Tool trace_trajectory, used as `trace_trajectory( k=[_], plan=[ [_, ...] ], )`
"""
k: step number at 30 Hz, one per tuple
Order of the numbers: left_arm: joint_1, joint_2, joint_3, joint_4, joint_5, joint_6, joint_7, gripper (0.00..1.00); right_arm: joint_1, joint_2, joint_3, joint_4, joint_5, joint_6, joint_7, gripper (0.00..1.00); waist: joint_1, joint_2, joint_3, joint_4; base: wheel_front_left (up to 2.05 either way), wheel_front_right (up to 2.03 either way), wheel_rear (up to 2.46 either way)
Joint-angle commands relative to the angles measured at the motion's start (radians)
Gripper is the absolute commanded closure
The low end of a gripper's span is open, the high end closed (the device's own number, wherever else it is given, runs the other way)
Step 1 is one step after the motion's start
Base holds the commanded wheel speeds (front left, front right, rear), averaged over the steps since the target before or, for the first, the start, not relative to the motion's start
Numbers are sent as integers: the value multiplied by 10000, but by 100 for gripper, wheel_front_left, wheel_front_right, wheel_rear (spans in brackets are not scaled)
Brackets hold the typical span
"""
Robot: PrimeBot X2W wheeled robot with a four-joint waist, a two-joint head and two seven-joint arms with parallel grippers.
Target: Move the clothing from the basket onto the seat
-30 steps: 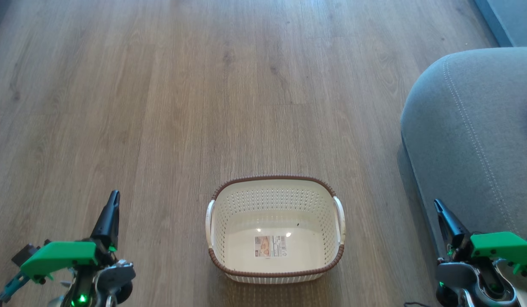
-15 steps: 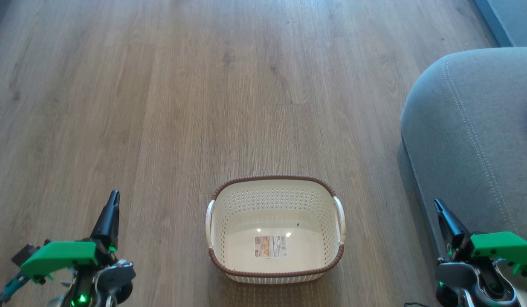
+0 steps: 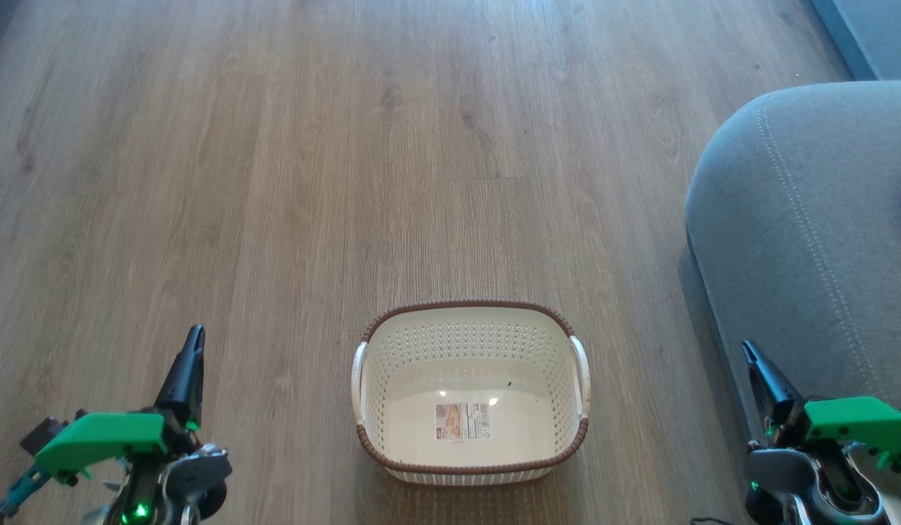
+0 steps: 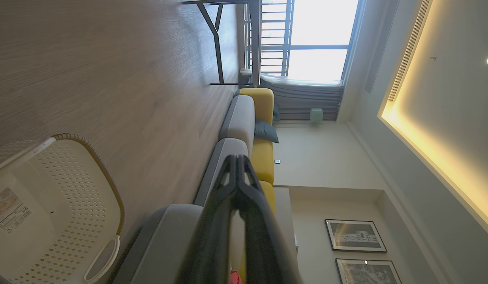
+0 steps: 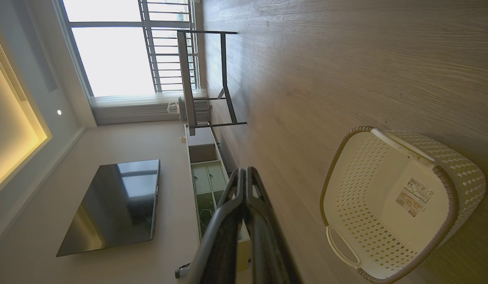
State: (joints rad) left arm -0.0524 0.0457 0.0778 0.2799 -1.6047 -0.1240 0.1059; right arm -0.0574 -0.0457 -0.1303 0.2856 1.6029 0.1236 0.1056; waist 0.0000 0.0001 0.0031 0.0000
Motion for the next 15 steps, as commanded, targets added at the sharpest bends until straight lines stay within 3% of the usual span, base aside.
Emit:
trace_trajectory(
  k=[1, 15],
  plan=[
    [-557, 45, 361, -345, -39, -67, 73, 100, -505, -54, 166, -409, 57, 71, 75, 100, 0, -1, 0, 0, 0, 0, 0],
    [-557, 45, 360, -345, -40, -67, 73, 100, -506, -52, 164, -408, 55, 71, 78, 100, 0, -1, 0, 0, 0, 0, 0]
  ],
)
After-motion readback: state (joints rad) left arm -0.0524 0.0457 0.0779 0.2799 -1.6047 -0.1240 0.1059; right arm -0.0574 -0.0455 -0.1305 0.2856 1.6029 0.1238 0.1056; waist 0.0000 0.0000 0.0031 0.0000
